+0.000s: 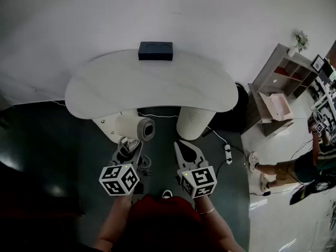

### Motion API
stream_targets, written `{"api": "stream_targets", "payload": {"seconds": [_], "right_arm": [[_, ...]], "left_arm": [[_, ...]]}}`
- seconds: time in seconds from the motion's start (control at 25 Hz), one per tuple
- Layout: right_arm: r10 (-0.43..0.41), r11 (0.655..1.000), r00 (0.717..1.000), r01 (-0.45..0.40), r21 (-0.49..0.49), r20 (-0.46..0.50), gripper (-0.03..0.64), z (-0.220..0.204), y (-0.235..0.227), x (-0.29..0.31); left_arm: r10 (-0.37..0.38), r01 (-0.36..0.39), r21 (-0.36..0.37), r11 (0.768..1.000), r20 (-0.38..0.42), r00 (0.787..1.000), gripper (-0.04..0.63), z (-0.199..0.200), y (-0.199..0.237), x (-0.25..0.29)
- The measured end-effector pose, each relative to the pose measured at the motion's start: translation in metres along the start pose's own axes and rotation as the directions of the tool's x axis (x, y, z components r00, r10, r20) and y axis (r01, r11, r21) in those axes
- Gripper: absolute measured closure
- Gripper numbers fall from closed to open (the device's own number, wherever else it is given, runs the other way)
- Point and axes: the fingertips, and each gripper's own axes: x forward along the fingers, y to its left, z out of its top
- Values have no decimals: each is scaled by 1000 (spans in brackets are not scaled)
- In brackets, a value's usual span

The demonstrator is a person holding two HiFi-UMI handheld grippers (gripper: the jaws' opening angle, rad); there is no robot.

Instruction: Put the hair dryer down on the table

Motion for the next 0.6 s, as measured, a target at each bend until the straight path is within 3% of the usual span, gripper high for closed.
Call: {"api": "stream_targets", "payload": {"seconds": [0.32,0.6], "right_arm": [[36,999,999,-35,15,-23,601,-14,-18,-3],[6,999,1000,-6,41,11,601,-12,-44,-9]], "left_arm": [[-4,3,19,1000,3,1000,382,-8,-17,13],[-4,4,24,1000,-12,1000,382,-12,-28,27]]}}
